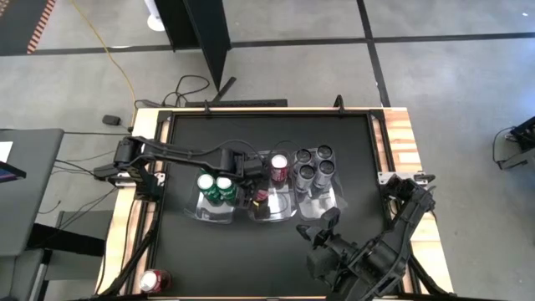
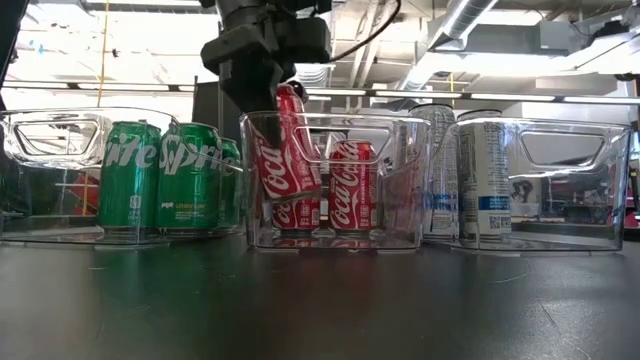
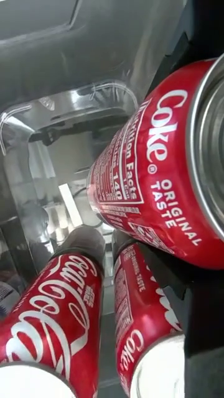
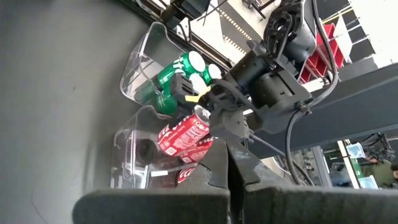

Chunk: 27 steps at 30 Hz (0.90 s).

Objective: Sort soda cans
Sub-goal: Put the top red soda can into the middle transparent bin

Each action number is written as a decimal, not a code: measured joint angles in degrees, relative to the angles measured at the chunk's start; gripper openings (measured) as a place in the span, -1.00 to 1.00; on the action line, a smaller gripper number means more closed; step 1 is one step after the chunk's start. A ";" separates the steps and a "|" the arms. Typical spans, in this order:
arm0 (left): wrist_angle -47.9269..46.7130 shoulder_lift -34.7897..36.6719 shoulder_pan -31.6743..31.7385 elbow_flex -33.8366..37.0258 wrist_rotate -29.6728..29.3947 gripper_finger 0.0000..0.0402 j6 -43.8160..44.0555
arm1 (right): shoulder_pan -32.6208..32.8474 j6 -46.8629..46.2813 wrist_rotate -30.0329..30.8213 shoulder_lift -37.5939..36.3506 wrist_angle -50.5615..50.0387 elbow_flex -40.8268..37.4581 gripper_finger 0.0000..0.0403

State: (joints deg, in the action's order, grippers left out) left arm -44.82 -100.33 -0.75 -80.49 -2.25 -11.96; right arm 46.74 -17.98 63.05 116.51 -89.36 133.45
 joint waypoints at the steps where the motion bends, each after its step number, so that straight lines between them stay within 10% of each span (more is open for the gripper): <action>1: 0.81 0.00 0.00 0.45 -0.16 0.47 0.15 | 0.00 0.00 0.00 0.00 0.02 0.00 -0.98; 27: 6.45 -0.07 1.53 3.74 -2.98 0.47 14.47 | -2.78 -6.94 1.38 -0.20 0.97 -2.59 -0.98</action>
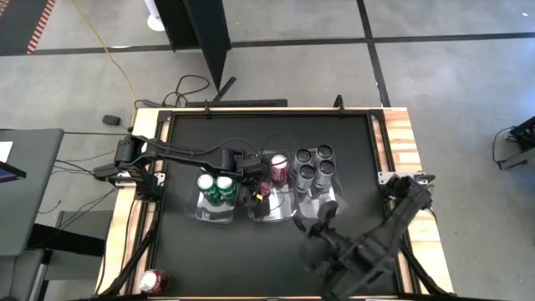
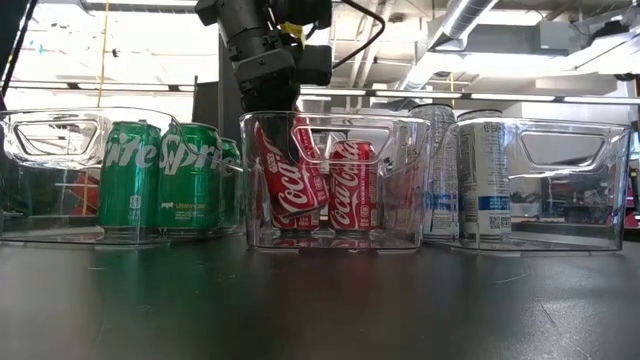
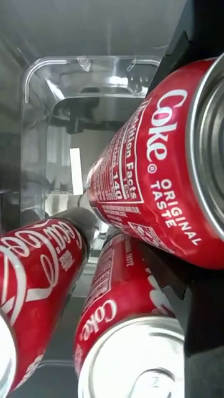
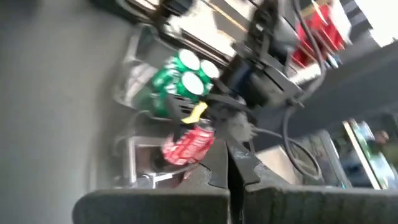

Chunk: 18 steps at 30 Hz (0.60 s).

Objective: Sort soda cans
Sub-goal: Put the top red soda can into the middle transparent bin

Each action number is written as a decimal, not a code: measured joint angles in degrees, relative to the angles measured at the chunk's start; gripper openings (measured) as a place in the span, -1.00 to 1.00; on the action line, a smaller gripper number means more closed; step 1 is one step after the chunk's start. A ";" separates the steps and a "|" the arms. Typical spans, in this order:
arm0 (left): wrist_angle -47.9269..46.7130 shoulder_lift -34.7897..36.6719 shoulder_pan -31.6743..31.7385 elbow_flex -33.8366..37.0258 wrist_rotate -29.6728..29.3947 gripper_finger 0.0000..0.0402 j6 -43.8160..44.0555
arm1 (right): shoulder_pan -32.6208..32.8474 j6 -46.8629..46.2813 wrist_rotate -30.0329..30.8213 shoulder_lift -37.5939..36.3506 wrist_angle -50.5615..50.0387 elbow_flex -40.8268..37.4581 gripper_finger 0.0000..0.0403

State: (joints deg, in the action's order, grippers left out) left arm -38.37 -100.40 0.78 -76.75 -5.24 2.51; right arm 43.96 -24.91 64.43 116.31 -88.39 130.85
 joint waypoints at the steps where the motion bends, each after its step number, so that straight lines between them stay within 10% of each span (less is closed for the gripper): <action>1: -0.12 0.00 0.00 0.00 0.08 0.47 0.37 | -0.52 -2.21 1.52 0.00 -0.01 -1.72 -0.98; 11: -1.25 0.00 0.00 0.00 0.33 0.47 0.34 | 0.20 -27.28 7.80 -3.23 1.60 -23.82 -0.99; 18: -1.71 0.00 -0.02 -0.02 0.44 0.47 -0.51 | 1.30 -1.03 -6.44 -14.37 38.30 -40.52 -1.00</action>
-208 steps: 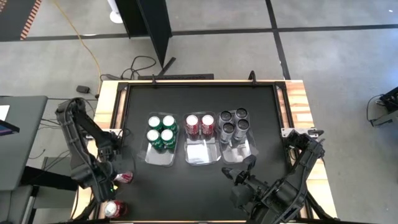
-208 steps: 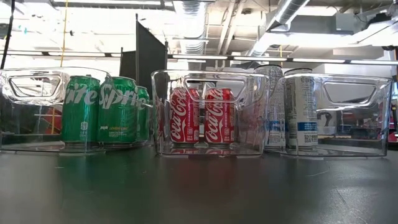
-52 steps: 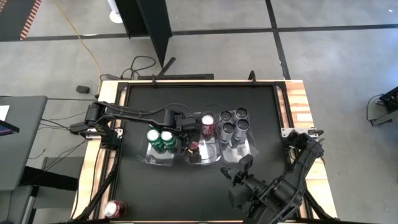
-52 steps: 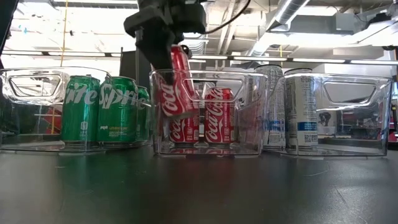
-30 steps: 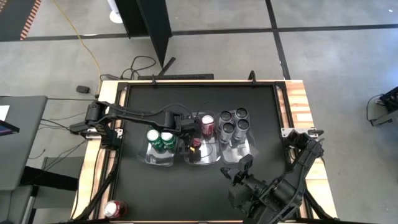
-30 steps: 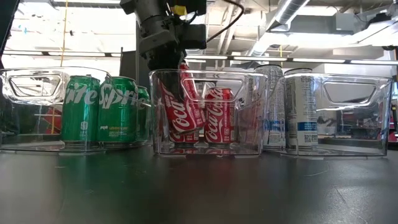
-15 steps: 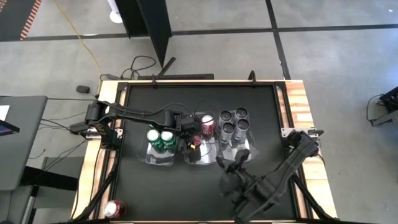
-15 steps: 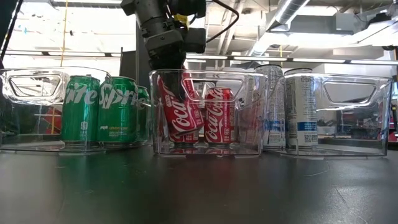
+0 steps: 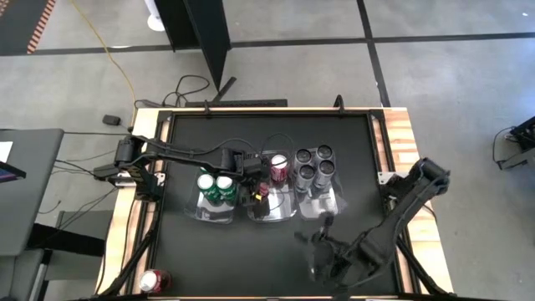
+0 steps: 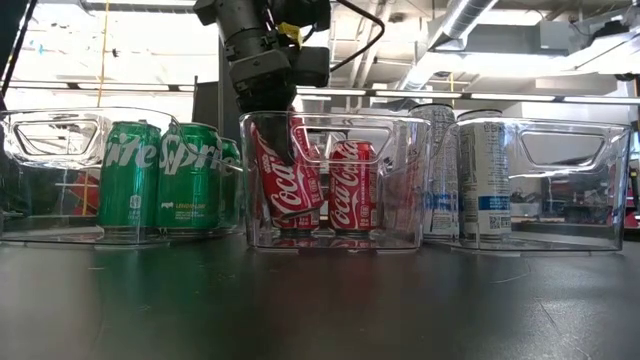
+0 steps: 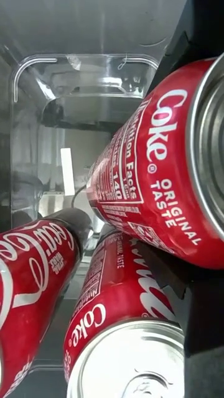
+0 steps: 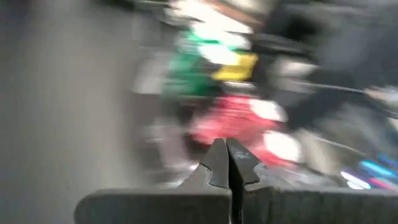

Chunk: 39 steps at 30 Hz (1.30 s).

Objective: Sort soda cans
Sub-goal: Put the top red soda can into the middle transparent bin

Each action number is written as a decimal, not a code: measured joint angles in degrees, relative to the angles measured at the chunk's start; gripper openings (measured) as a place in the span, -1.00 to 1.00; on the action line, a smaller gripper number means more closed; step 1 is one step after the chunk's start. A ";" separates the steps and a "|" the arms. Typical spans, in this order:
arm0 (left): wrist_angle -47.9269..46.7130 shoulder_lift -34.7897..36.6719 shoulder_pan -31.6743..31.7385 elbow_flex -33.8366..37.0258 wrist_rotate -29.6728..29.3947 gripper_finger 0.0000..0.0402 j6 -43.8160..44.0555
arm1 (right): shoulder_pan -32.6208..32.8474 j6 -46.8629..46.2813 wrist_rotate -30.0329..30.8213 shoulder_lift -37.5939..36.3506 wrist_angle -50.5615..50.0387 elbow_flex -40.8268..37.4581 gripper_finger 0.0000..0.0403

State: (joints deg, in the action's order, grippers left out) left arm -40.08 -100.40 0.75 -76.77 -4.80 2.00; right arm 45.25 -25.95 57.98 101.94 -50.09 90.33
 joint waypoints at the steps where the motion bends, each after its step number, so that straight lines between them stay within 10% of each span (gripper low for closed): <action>1: -0.15 0.00 0.00 0.00 0.00 0.47 -0.17 | -0.36 6.75 -4.87 -1.73 9.05 -3.26 -1.00; 5: -0.49 0.00 0.00 -0.02 -0.02 0.47 -0.88 | -3.78 24.20 -13.89 -8.50 31.10 -13.84 -1.00; 19: -0.75 0.00 0.00 -0.04 -0.13 0.47 0.28 | -25.07 32.03 -35.08 -19.22 71.92 -45.28 -1.00; 39: -0.43 0.00 0.00 -0.04 -0.11 0.47 0.37 | -31.74 31.29 -33.90 -1.32 75.84 -36.16 -1.00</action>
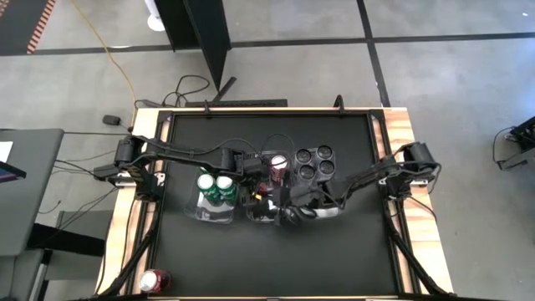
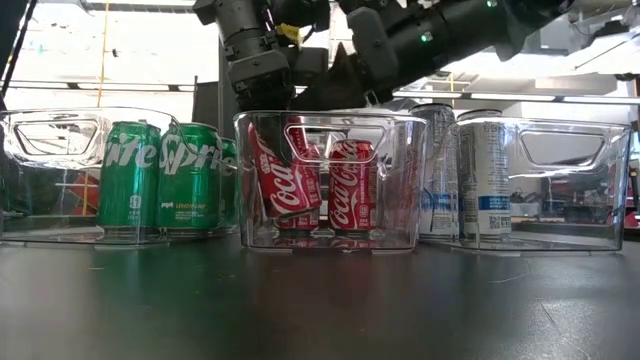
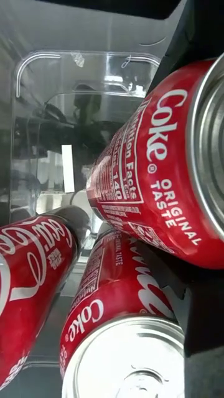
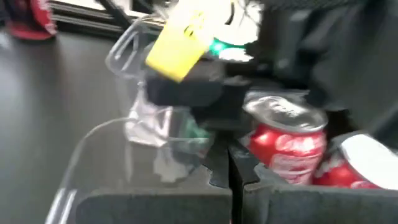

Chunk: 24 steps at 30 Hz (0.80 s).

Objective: Sort soda cans
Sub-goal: Put the top red soda can into the middle transparent bin

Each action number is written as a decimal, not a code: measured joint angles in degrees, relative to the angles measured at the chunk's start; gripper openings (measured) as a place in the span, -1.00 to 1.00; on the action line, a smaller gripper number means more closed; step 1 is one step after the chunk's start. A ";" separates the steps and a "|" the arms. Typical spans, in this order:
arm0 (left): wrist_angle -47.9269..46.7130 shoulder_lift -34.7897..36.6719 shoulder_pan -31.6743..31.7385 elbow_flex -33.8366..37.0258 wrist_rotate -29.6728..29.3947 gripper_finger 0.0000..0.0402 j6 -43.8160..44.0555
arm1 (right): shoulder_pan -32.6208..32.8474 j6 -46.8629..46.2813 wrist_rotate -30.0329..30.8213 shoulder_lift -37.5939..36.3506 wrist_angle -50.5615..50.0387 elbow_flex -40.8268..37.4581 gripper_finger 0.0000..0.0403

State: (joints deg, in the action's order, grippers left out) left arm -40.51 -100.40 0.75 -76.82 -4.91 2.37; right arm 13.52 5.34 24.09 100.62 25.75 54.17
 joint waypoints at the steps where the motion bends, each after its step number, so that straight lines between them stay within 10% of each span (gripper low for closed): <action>1: -0.02 0.00 0.00 0.00 0.00 0.47 -0.01 | 0.22 0.20 1.11 0.00 0.05 0.00 -1.00; 24: -0.74 -0.07 -0.02 0.00 0.02 0.58 -1.16 | 0.26 -2.54 6.02 -0.04 -3.81 -0.02 -0.95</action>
State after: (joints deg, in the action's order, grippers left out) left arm -41.25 -100.47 0.73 -76.82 -4.89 1.21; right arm 13.78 2.79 30.11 100.57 21.94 54.15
